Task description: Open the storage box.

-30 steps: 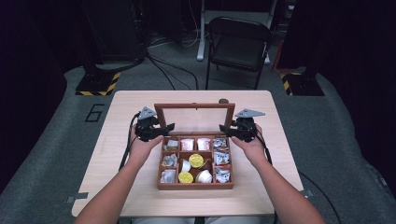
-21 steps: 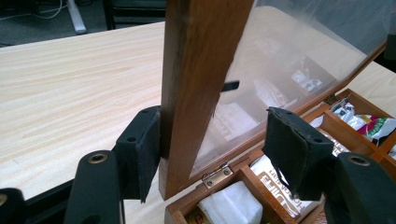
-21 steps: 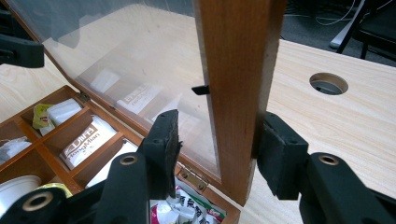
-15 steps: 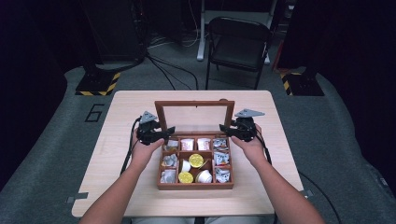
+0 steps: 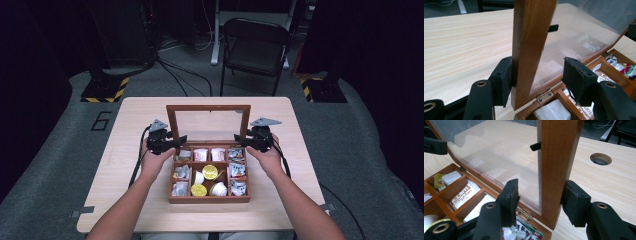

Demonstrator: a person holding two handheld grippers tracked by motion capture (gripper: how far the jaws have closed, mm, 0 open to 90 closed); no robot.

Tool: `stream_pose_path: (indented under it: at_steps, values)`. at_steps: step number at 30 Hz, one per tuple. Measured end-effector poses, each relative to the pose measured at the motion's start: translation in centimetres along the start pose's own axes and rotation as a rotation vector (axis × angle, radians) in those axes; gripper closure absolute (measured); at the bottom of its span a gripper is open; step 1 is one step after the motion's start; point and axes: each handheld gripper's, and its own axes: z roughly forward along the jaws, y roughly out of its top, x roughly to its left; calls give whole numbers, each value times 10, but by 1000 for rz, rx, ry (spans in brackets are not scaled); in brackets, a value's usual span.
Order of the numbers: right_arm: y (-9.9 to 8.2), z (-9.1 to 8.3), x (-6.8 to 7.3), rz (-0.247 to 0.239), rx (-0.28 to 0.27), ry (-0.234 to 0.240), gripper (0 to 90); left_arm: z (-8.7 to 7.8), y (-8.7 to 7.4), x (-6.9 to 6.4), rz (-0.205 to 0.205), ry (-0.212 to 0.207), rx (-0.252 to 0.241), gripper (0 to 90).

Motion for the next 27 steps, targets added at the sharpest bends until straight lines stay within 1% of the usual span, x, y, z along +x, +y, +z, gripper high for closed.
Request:
stream_pose_path:
  at_steps: [1, 3, 5, 6, 8, 10, 12, 13, 16, 18, 19, 20, 21, 22, 25, 27]
  values:
    - [0, 0, 0, 7, 2, -3, 495, 1, 0, 0, 2, 0, 6, 421]
    - [-1, 2, -1, 4, 3, -2, 491, 3, -1, 1, 3, 9, 14, 416]
    - [-1, 3, 0, 5, 2, -10, 489, 5, -2, 1, 16, 17, 31, 408]
    - [-1, 3, 0, 7, 2, -13, 489, 6, -3, 1, 13, 17, 30, 408]
    - [-1, 4, -1, 6, 2, -17, 495, 7, -3, 1, -13, 20, 26, 415]
    - [-1, 5, -1, 13, 2, -26, 515, 8, -3, 2, -39, 24, 12, 444]
    - [0, 7, -2, 8, -1, -37, 530, 9, -3, 3, -44, 27, 11, 456]
    - [0, 8, -1, 17, -5, -41, 534, 10, -3, 3, -40, 35, 9, 462]
    - [0, 10, -3, 19, -4, -47, 535, 12, -3, 3, -36, 46, 9, 468]
    - [0, 12, -3, 33, -1, -51, 534, 14, -3, 3, -48, 49, 6, 469]
    - [0, 13, -4, 25, -4, -54, 532, 15, -3, 4, -50, 49, 4, 469]
    - [0, 14, -4, 36, -4, -55, 529, 15, -3, 4, -52, 51, 2, 468]
    - [0, 15, -4, 31, -4, -60, 526, 16, -3, 4, -55, 52, 4, 468]
    - [0, 15, -4, 39, -4, -62, 523, 16, -3, 5, -57, 52, 7, 468]
    - [0, 17, -4, 39, -5, -69, 514, 17, -2, 6, -63, 49, 11, 465]
    - [0, 18, -4, 39, -4, -68, 503, 17, -2, 6, -83, 47, 12, 456]
